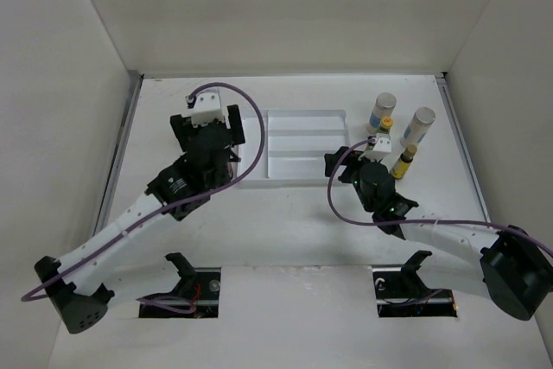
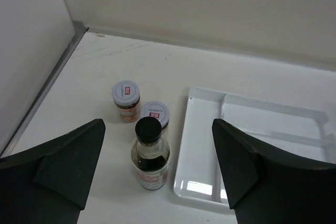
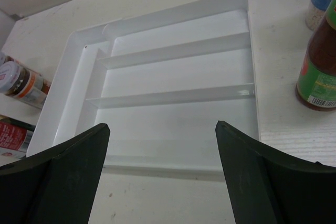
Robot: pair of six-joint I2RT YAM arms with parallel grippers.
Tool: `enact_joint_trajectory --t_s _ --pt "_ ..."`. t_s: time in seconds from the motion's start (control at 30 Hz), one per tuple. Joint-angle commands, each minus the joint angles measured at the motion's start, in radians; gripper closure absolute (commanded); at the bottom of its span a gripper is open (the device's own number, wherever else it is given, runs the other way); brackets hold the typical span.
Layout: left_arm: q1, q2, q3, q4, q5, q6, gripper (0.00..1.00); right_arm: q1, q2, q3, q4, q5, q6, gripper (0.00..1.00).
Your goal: Organize the condiment bottles
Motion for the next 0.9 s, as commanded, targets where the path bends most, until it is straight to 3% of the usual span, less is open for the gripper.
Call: enact_joint_trajectory --t_s 0.0,0.13,0.87 --pt "0.099 0.052 0.025 -0.058 0.15 -0.03 0.18 0.008 0.002 0.045 0.049 -0.012 -0.011 0.11" --pt "0.205 0.113 0.045 -0.118 0.278 -0.102 0.2 0.008 0.002 0.044 0.049 -0.012 -0.011 0.1" --pt "0.286 0.211 -0.081 0.002 0.315 -0.174 0.42 0.008 0.015 0.044 0.049 -0.012 -0.011 0.11"
